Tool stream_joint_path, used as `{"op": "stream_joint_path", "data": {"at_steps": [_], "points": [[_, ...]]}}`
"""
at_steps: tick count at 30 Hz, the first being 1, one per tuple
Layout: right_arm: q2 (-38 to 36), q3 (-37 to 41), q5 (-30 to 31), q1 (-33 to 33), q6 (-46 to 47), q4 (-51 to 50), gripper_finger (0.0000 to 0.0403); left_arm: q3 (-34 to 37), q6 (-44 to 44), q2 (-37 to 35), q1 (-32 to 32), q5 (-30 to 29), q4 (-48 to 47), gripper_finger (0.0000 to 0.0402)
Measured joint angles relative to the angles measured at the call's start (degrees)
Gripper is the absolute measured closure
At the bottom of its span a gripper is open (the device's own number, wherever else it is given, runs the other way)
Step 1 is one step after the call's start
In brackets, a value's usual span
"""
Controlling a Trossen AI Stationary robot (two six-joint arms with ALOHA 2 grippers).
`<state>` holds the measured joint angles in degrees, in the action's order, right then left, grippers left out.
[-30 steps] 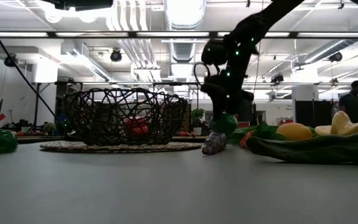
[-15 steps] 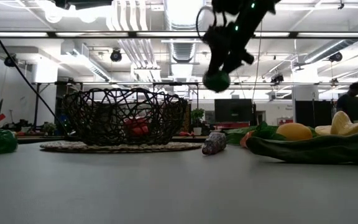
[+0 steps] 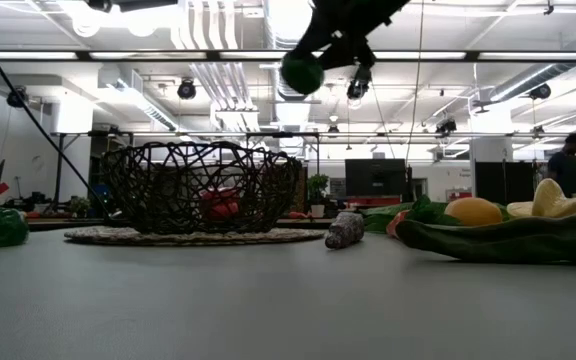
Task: Build produce basket
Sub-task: Put the green lime into the black wire basket
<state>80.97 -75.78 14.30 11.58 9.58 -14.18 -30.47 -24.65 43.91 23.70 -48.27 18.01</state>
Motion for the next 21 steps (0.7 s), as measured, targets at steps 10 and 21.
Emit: {"op": "stream_joint_path", "data": {"at_steps": [10, 21], "points": [[10.6, -7.6, -3.5, 0.0, -0.7, 0.2, 0.0177, 0.1, -0.4, -0.9, 0.0, 0.0, 0.0, 0.0085], [27.1, -24.5, -3.8, 0.9, -6.5, -11.0, 0.0177, 0.2, -1.2, -0.9, 0.0, 0.0, 0.0, 0.0085]]}}
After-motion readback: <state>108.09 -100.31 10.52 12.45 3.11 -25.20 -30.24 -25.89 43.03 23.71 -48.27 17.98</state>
